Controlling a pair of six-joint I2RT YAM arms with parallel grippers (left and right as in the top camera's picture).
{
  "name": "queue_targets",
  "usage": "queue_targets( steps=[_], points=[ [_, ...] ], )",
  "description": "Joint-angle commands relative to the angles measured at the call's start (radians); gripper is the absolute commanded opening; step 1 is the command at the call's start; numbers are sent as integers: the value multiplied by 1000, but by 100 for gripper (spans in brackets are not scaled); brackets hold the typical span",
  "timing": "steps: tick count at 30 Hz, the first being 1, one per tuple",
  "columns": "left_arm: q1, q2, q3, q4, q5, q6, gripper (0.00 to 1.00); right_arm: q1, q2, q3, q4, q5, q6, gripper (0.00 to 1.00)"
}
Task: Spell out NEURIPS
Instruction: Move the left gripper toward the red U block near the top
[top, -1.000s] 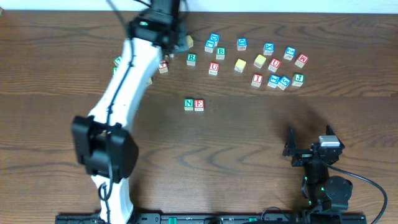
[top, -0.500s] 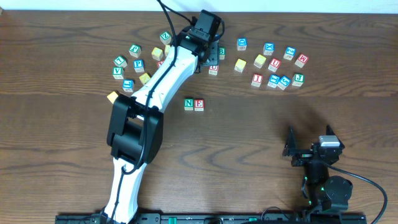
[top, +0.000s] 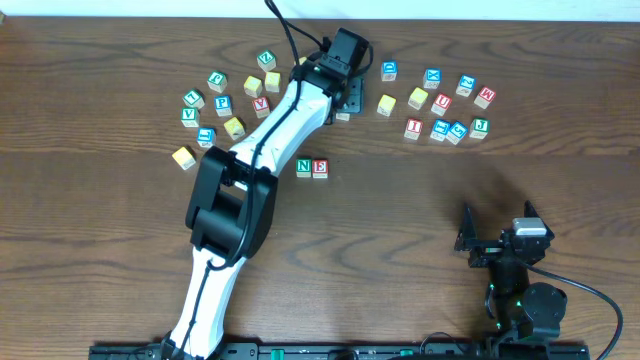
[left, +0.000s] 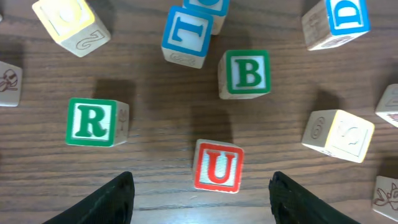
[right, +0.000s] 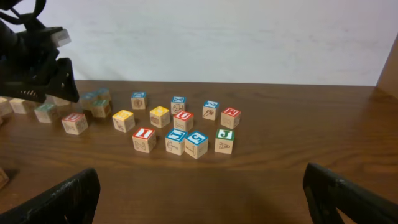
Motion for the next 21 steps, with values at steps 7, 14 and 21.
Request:
queue_targets(
  steps=[7, 14, 21],
  points=[
    [0, 2, 11, 6, -6, 10, 69, -6, -6, -1, -3, -5, 10, 99],
    [0, 2, 10, 6, -6, 18, 68, -6, -6, -1, -3, -5, 10, 99],
    [0, 2, 0, 16, -10, 18, 68, -6, -6, -1, -3, -5, 10, 99]
  ],
)
